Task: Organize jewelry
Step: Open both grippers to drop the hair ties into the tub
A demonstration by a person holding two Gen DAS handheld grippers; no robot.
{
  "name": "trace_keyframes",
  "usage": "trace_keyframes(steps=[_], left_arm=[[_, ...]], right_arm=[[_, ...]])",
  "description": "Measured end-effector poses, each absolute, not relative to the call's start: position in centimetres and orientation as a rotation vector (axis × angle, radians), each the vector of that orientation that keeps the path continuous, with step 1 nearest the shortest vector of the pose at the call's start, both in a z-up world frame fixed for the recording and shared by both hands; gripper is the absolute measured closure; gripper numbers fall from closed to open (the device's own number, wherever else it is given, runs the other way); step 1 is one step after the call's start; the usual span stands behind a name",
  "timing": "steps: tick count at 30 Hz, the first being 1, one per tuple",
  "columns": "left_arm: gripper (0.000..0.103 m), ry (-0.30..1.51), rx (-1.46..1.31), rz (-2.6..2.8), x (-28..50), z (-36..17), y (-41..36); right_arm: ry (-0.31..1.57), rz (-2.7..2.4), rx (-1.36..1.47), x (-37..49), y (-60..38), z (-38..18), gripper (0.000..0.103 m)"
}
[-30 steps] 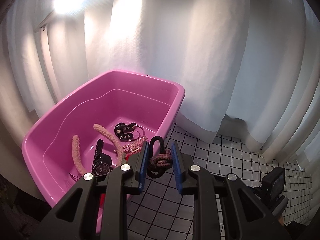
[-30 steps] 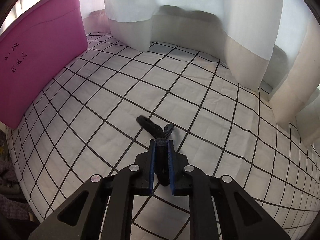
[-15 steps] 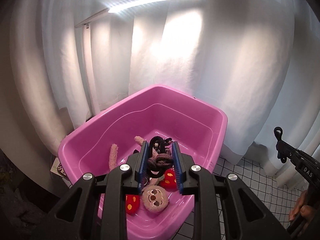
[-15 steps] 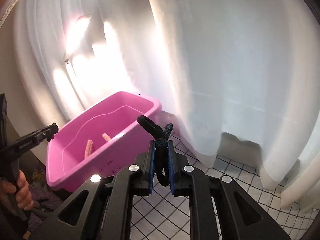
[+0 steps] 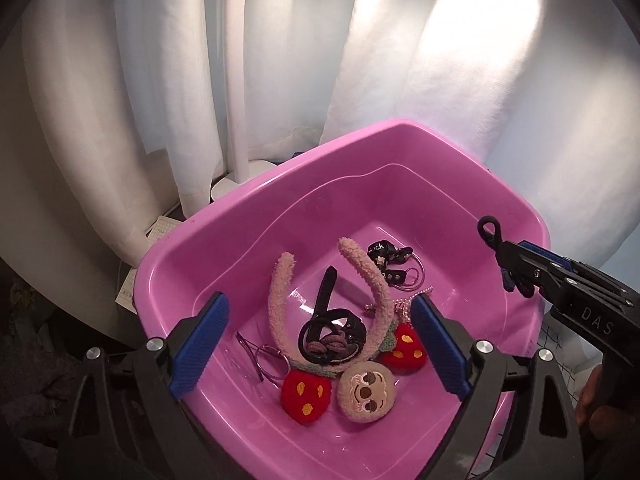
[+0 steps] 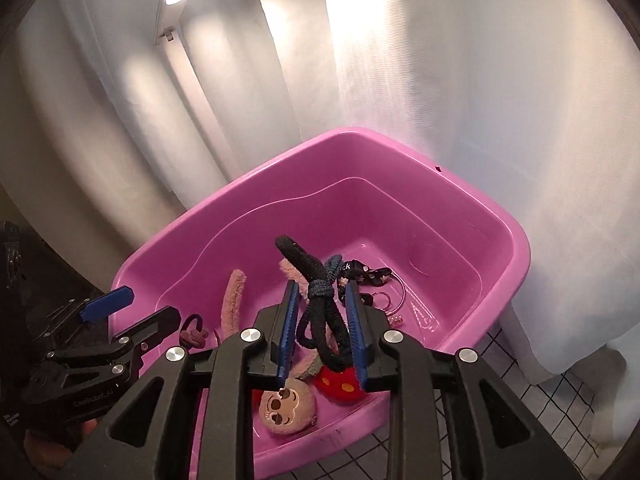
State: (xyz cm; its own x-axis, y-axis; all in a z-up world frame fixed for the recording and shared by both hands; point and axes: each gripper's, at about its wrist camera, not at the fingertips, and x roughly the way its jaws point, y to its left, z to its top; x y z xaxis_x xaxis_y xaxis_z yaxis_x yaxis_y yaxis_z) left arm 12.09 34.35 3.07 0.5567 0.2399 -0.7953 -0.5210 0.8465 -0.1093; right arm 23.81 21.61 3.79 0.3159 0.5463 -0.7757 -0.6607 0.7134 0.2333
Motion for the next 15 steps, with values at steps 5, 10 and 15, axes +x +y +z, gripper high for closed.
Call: trace_keyframes(steps=[5,10,15], left_arm=[[0.007,0.903,-0.36,0.499,12.3,2.7,34.5],[0.007,0.906,-0.355,0.548,12.0,3.0,34.1],[0.007,0.896,-0.338,0.571,11.8,3.5,33.4]], right_arm=[[0.928,0.776,-0.144,24.1,21.1,4.6,0.042],[0.923,0.787,-0.143,23.0,19.2,5.1,0.037],[0.934,0.792,-0.163,22.1,18.5,4.8,0.037]])
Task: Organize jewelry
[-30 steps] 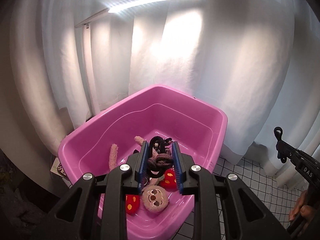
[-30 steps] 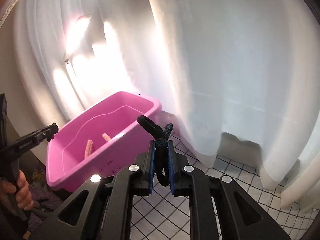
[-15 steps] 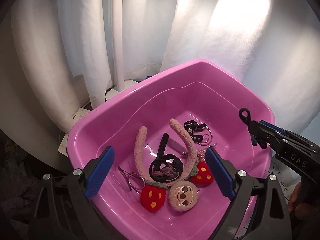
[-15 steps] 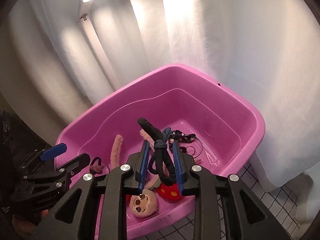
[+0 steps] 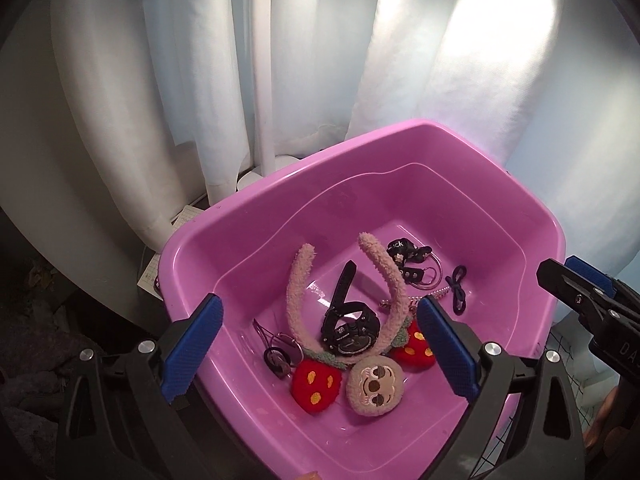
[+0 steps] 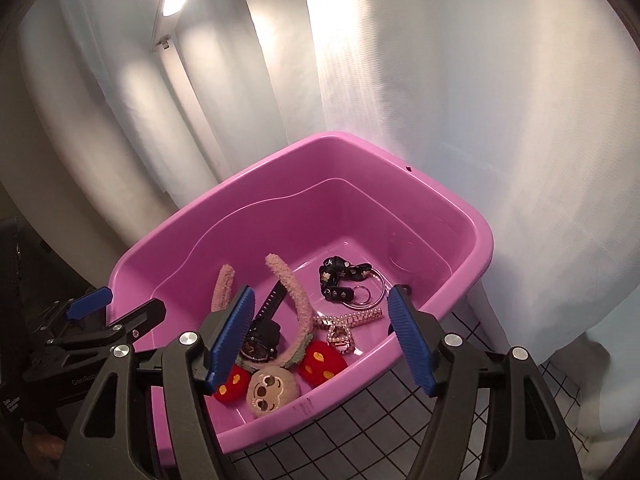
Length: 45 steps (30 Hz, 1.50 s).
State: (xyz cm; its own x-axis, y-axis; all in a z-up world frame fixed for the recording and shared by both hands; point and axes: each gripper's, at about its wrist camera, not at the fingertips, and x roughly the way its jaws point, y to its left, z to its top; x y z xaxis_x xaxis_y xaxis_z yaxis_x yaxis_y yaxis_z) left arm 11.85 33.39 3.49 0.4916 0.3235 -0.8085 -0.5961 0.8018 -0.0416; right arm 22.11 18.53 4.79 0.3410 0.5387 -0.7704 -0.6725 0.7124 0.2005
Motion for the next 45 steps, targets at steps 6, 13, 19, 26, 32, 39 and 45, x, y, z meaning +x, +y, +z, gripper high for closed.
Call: trace_keyframes(steps=[6,13,19,26,32,39,45], left_arm=[[0.007,0.895,-0.325,0.583,11.7,3.7,32.7],[0.007,0.889,-0.313,0.59,11.5,3.9,32.2],[0.007,0.884,-0.304,0.591,11.4,4.1,32.1],[0.007,0.892,-0.304,0.593,11.3,4.2,32.1],[0.007,0.892,-0.295,0.591,11.2,4.2,32.2],[0.007,0.892,-0.284,0.581,11.3,4.3,31.9],[0.006,0.887,-0.282,0.589,11.2,4.5,32.0]], right_arm=[[0.928,0.793,-0.19,21.3,18.2,4.9,0.037],[0.945,0.794,-0.196,21.1,18.0,4.8,0.035],[0.953,0.804,-0.203,20.8,18.0,4.8,0.035],[0.952,0.805,-0.206,20.7,18.0,4.9,0.035],[0.962,0.809,-0.214,20.3,18.0,4.7,0.035],[0.96,0.809,-0.219,20.2,18.0,4.7,0.035],[0.955,0.802,-0.217,20.2,17.8,4.9,0.032]])
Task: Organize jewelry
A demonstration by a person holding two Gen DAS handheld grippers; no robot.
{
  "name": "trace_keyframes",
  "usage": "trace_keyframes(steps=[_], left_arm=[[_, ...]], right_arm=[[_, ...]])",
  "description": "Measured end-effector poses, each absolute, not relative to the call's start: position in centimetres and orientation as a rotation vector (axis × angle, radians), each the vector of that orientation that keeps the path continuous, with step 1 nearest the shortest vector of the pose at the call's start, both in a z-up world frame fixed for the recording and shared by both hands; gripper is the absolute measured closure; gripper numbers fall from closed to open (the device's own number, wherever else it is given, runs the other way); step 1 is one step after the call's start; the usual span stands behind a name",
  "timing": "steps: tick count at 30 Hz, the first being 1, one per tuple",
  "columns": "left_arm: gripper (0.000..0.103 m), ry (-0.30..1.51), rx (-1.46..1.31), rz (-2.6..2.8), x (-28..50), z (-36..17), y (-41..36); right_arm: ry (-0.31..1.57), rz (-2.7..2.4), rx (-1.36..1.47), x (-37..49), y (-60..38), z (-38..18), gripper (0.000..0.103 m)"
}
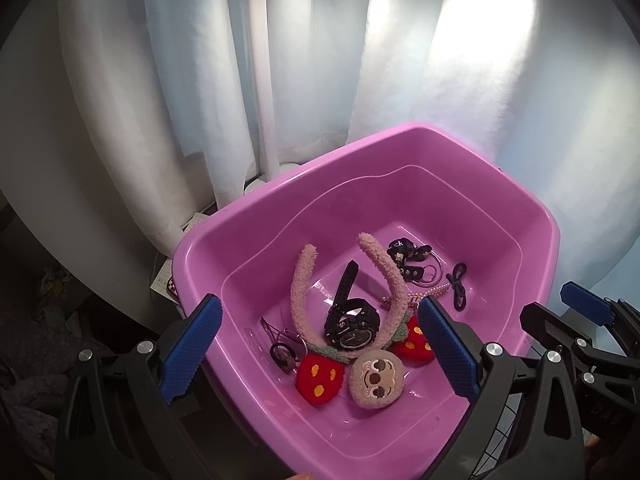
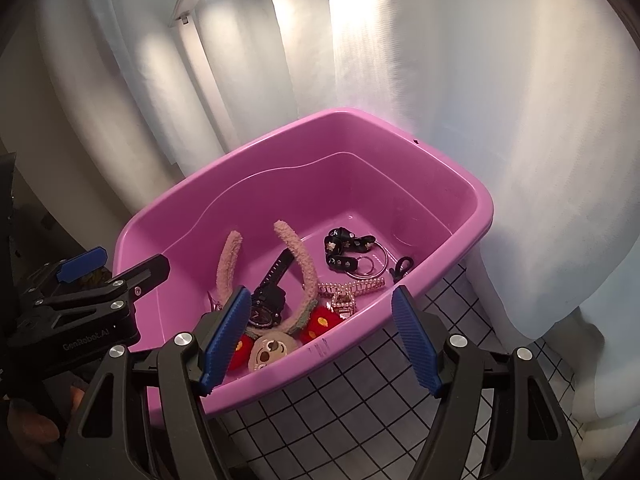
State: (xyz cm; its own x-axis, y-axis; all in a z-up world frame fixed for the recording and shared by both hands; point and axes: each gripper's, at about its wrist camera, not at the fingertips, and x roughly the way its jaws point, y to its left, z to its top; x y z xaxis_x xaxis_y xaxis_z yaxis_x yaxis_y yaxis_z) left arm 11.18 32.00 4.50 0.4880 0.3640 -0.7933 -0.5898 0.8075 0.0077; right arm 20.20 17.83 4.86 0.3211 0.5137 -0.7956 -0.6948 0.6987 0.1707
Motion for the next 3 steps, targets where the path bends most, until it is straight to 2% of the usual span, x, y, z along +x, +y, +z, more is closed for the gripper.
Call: trace_keyframes(steps=[3], left_arm=[[0.006,0.888,-0.283,0.589,11.17,4.47,32.02]], right_arm=[[0.954,0.802,-0.219,20.22,17.81,4.79,0.032]])
